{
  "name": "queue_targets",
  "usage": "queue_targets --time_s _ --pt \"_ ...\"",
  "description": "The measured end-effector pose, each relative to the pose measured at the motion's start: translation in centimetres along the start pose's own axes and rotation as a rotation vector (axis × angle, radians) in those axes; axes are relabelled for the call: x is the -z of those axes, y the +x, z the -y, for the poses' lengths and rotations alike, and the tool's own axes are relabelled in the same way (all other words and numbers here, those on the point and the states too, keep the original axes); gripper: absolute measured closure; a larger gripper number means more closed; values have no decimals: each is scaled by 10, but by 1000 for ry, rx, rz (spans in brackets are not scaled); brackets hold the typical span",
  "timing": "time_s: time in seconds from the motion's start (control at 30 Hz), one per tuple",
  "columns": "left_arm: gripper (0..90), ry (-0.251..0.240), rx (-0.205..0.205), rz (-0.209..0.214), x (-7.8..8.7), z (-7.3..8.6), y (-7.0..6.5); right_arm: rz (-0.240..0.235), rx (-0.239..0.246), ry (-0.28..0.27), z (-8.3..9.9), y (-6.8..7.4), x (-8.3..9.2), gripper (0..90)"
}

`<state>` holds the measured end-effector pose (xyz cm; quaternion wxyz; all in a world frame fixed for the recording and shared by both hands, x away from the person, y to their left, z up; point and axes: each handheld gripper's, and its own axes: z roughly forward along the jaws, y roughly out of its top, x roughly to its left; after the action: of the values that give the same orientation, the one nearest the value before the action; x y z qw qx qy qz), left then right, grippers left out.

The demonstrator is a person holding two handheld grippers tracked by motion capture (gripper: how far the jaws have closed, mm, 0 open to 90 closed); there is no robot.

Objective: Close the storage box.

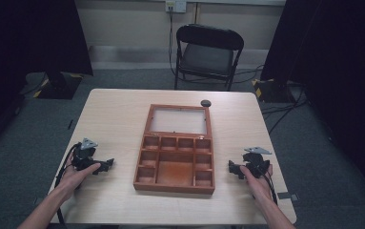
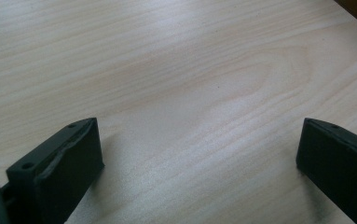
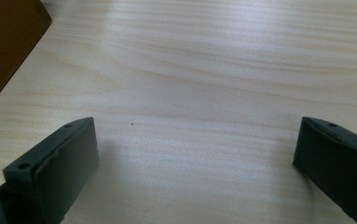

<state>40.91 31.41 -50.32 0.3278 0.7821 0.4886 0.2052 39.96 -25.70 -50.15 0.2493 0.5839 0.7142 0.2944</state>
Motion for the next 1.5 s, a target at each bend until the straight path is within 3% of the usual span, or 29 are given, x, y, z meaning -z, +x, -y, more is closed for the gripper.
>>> queue_targets --time_s 0.13,0.17,0.3,0.37,0.4,0.43,0.47,0.6,0.63,0.67,0.77,0.8,0.9,1.03,1.13,1.2,1.23,1.3,1.4,1.5 --pt "6 -3 0 17 -2 -2 0 2 0 0 0 1 0 0" --pt "22 0 -15 19 0 -3 1 0 1 2 0 1 0 0" --pt "184 9 -11 21 5 -5 1 -2 2 20 -1 3 1 0" --pt "173 12 6 36 6 -4 1 -7 -5 31 -4 6 2 38" --pt "173 17 -8 29 8 -5 1 -8 -2 29 -5 7 2 91" --pt "183 4 4 31 8 -5 0 -21 13 21 -6 9 4 174" --pt "186 -4 10 29 9 -6 1 -42 14 26 -7 11 4 125" --pt "188 -13 21 44 14 -9 0 -65 7 26 -9 11 5 157" --pt "221 -2 23 70 16 -10 -2 -79 -9 25 -12 9 8 152" --pt "219 3 21 87 16 -11 -4 -79 -15 11 -13 9 9 151" --pt "218 -2 -2 84 16 -14 -7 -86 -11 -11 -16 9 13 156" --pt "218 -3 -12 97 17 -17 -9 -83 2 -13 -17 10 13 161" --pt "226 1 8 119 16 -25 -13 -106 34 -32 -26 18 20 163" --pt "227 -7 8 111 15 -32 -18 -127 63 -54 -35 26 24 161" --pt "226 -54 -21 111 15 -39 -26 -164 85 -66 -44 33 27 156" --pt "225 -45 -35 122 15 -43 -27 -172 96 -70 -45 34 27 156" --pt "223 -52 -34 133 15 -45 -28 -213 101 -70 -48 36 27 147" --pt "225 -89 -11 137 14 -53 -32 -239 101 -77 -50 37 29 146" --pt "224 -49 -38 164 8 -61 -36 -261 122 -89 -55 42 32 143" --pt "225 -75 -34 163 7 -66 -38 -259 130 -104 -61 44 32 143"
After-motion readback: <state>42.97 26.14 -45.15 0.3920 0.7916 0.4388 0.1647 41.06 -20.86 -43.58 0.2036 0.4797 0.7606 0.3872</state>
